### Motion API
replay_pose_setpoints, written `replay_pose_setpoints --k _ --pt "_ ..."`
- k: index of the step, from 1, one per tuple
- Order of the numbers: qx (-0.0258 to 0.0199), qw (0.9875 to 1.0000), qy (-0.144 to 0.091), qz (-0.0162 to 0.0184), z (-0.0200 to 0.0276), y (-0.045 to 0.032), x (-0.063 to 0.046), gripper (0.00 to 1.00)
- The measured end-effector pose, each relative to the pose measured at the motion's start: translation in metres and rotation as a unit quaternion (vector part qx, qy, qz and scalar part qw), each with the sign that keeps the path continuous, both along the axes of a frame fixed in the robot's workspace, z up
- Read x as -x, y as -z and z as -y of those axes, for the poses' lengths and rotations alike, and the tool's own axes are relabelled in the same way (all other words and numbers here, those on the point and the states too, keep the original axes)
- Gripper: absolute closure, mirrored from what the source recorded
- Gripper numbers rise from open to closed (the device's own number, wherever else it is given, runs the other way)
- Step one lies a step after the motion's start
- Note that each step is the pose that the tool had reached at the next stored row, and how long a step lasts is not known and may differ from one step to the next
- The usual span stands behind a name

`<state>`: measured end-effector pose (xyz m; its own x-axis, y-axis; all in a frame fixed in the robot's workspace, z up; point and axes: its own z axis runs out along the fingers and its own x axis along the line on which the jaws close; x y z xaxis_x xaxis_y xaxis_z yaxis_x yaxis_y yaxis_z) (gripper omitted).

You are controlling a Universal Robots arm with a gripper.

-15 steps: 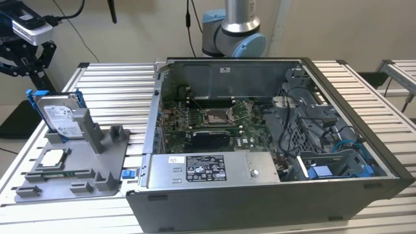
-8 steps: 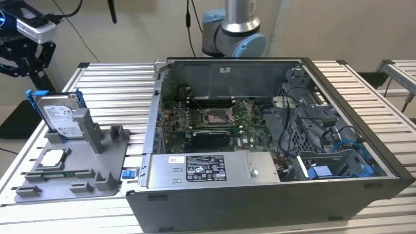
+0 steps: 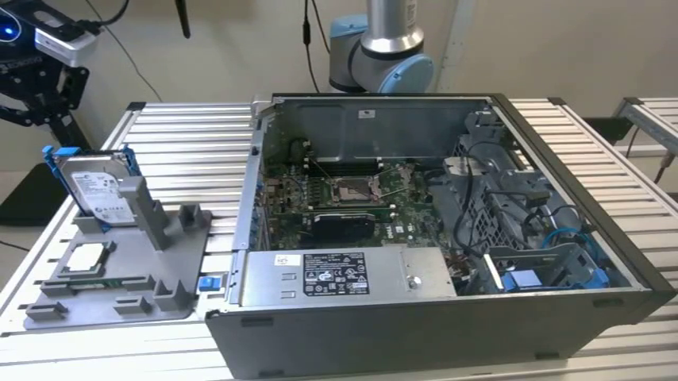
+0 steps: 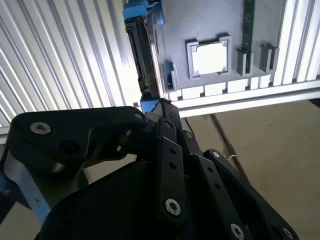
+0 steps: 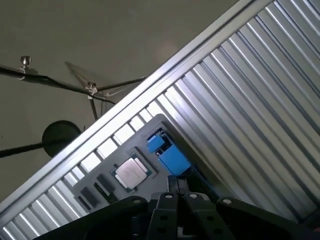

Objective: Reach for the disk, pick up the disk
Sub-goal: 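Pick up the disk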

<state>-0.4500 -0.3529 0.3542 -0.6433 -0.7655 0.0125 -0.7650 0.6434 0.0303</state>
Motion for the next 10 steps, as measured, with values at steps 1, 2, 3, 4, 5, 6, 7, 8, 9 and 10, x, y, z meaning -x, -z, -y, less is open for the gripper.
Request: replay_pose_setpoints --k 1,2,3,4,5,6,7,8,9,10 --pt "0.0001 1.0 -0.007 0.0 0.0 0.0 0.0 1.0" --pt "0.0001 0.9999 -0.014 0.0 0.0 0.0 0.0 1.0" --pt "0.0002 0.9998 -0.02 0.0 0.0 0.0 0.0 1.0" --pt "0.0002 0.9996 -0.027 0.0 0.0 0.0 0.0 1.0" --pt "0.0002 0.9994 -0.033 0.0 0.0 0.0 0.0 1.0" --pt "0.0003 0.9992 -0.04 0.0 0.0 0.0 0.0 1.0" --pt "0.0003 0.9989 -0.047 0.0 0.0 0.0 0.0 1.0" --pt "0.0003 0.9986 -0.053 0.0 0.0 0.0 0.0 1.0" --pt "0.0004 0.9982 -0.06 0.0 0.0 0.0 0.0 1.0" --pt "0.0004 0.9978 -0.066 0.0 0.0 0.0 0.0 1.0"
